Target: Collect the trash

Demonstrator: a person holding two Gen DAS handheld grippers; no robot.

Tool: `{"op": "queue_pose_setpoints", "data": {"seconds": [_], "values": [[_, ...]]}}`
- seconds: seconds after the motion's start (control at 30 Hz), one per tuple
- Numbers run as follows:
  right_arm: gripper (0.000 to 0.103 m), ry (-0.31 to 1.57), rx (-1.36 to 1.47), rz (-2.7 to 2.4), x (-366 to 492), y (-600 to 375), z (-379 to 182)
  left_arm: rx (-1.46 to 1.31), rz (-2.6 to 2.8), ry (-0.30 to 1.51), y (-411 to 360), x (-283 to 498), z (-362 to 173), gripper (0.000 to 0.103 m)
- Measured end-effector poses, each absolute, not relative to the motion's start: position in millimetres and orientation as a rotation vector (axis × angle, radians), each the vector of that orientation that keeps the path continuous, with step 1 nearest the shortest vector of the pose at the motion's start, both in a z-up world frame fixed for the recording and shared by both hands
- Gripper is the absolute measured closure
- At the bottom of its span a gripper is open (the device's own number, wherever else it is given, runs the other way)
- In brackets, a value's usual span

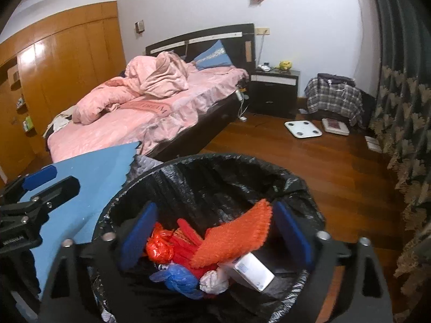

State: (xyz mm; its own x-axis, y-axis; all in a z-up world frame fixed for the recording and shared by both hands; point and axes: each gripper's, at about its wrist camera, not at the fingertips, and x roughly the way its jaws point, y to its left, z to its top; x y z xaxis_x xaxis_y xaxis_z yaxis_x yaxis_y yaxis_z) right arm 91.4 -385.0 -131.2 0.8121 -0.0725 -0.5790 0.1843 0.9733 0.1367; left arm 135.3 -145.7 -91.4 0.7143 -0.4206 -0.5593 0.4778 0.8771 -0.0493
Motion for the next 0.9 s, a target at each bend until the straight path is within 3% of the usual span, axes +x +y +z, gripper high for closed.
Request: {"op": "queue_pose_setpoints", "data": {"seconds": [0.03, 0.9], "values": [[0.006, 0.607, 0.191, -0.144, 89.4, -385.2, -129.5, 0.101, -0.497, 0.593, -144.6, 134.6, -90.5, 0.012], [0.006, 0.526, 0.190, -0.045, 6.4, -329.4, -47.2, 0.090, -0.418, 0.528, -77.1, 58.0, -39.4, 0.007]]}}
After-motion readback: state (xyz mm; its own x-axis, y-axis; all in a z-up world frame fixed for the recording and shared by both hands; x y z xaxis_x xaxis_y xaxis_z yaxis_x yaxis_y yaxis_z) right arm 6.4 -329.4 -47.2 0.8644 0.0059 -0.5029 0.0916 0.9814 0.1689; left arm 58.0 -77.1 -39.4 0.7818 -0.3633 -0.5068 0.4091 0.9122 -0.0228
